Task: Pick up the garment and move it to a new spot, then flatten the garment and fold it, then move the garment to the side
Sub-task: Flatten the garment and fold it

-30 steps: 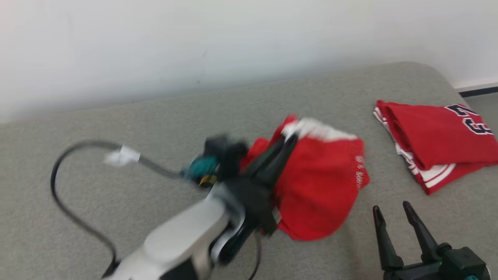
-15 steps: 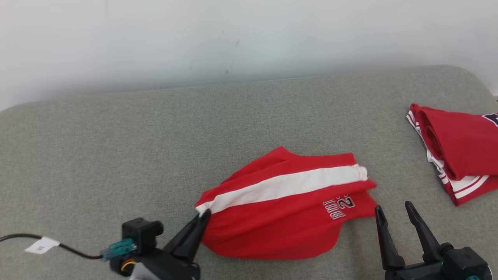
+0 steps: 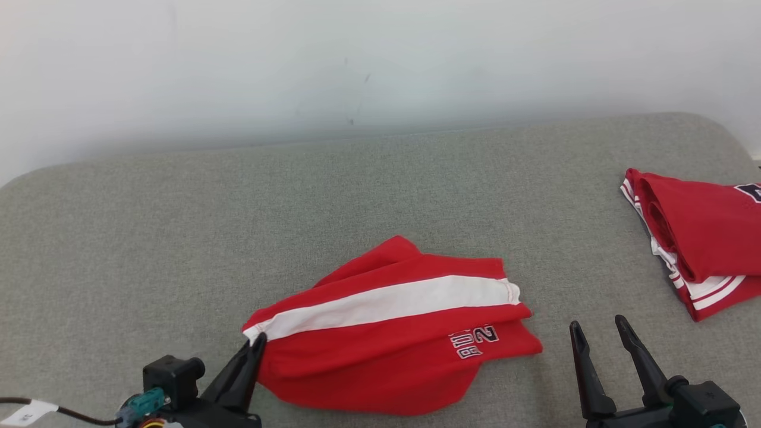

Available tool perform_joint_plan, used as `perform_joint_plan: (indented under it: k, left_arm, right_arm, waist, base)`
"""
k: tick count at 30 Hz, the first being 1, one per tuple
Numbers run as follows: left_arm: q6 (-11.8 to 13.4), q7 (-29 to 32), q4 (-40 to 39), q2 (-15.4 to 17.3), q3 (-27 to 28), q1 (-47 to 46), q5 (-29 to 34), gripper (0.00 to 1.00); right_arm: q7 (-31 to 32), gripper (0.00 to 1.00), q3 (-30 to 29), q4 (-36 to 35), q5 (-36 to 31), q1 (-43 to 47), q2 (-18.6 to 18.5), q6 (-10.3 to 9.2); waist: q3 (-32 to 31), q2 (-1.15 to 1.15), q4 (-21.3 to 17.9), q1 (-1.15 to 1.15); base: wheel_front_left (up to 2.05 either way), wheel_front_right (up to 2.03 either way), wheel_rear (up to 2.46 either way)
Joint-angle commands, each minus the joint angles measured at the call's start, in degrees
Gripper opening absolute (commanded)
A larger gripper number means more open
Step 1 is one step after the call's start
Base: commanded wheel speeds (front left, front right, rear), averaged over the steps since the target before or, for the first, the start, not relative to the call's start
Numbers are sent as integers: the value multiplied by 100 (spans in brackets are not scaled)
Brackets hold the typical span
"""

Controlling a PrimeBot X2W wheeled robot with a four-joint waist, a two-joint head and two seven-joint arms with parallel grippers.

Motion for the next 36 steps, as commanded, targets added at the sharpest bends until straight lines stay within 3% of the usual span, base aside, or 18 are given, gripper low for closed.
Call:
perform_joint_plan:
  k: [1,5,8,10,17,30,36]
  left_arm:
    - [29,-28,85,7,93,140,191,0]
    - [25,-28,192,-80,331,277,525,0]
    - [-17,-29,251,-185,529,418,676,70]
    - [-34,-29,310,-250,646,506,776,100]
    - [89,-29,253,-425,1070,873,1105,100]
    - [808,-29,-538,-1059,2112,1814,1865,100]
    - [693,-28,-1081,-1289,2272,2279,2490,100]
  right_arm:
    - [-4,100,16,20,50,27,-46,-4]
    - [-4,100,31,40,68,43,-55,-4]
    - [-4,100,50,61,87,65,-43,-4]
    - [-4,100,77,76,97,78,-37,-4]
    - [-4,100,141,143,118,113,-11,-4]
    - [-4,100,28,142,156,238,25,-4]
    - [-3,100,-56,95,102,394,70,-4]
  waist:
    - [-32,0,-6,0]
    - [-86,0,-6,0]
    - [-144,0,4,0]
    - [-197,0,7,0]
    - [-369,0,14,0]
    - [-508,0,187,0]
    - [-595,0,276,0]
  base:
    - [0,0,0]
    - [0,0,0]
    - [0,0,0]
    - [0,0,0]
    - [0,0,0]
    - [0,0,0]
    - [0,0,0]
